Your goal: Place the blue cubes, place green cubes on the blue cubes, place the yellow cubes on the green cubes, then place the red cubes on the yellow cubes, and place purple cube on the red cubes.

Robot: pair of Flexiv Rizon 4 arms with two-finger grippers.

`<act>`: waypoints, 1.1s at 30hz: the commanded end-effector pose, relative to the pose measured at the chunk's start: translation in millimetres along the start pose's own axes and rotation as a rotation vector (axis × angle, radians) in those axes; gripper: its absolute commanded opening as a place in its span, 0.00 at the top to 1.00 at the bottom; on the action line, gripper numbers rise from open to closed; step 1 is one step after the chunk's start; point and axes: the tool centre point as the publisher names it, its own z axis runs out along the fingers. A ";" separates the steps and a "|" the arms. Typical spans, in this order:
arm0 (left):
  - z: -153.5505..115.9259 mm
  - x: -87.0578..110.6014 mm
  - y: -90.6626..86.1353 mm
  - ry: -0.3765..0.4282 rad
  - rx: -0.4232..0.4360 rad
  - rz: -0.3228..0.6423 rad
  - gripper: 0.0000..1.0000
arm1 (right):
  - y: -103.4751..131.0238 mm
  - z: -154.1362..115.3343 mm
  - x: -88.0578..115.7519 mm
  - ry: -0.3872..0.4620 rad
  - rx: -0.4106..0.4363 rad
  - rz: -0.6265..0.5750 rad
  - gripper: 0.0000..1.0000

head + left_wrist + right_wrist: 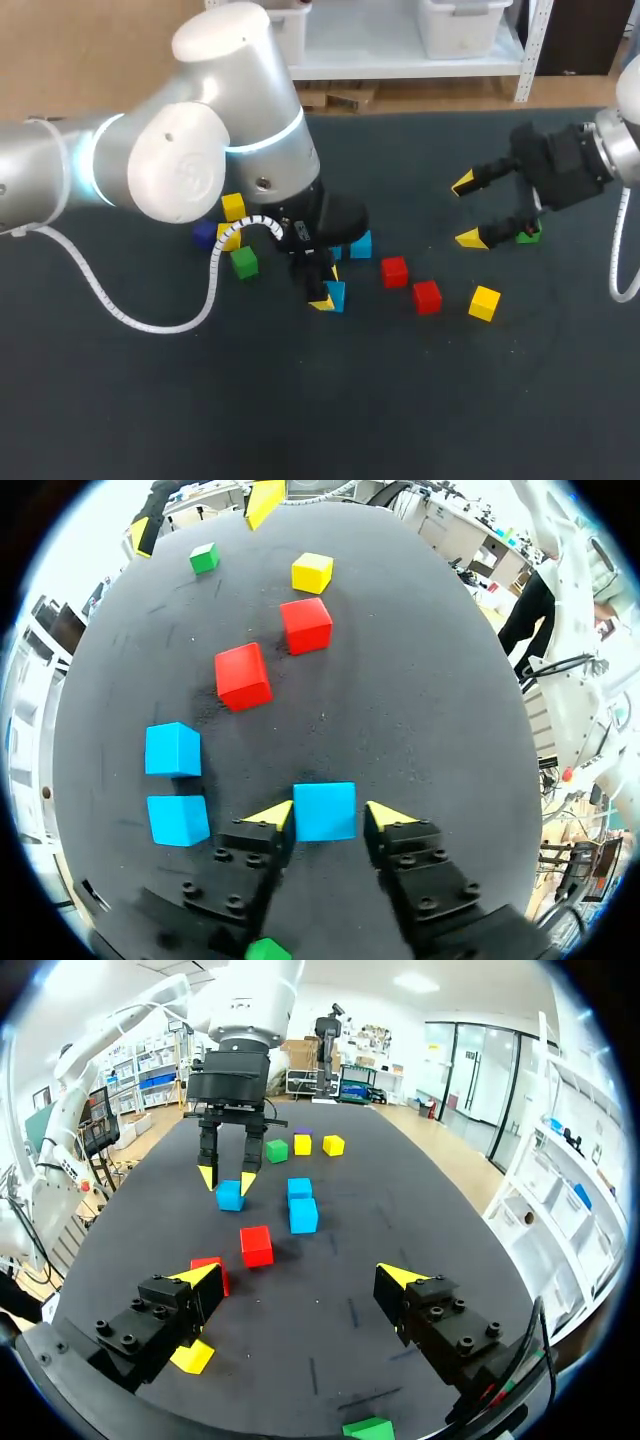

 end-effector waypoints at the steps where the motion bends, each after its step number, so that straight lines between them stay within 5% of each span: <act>1: -0.9 0.4 4.3 0.010 0.006 -0.003 1.00 | -0.7 0.8 0.5 -0.003 -0.001 -0.001 0.00; 12: -29.8 35.7 0.5 0.041 -0.059 -0.076 1.00 | -0.7 0.8 0.5 -0.003 -0.001 -0.001 0.00; 19: -33.6 60.2 20.4 0.058 -0.083 -0.128 1.00 | -0.7 0.8 0.5 -0.003 -0.001 -0.001 0.00; 33: -36.2 49.1 57.7 0.048 -0.105 -0.098 1.00 | -0.7 0.8 0.5 -0.003 -0.001 -0.001 0.00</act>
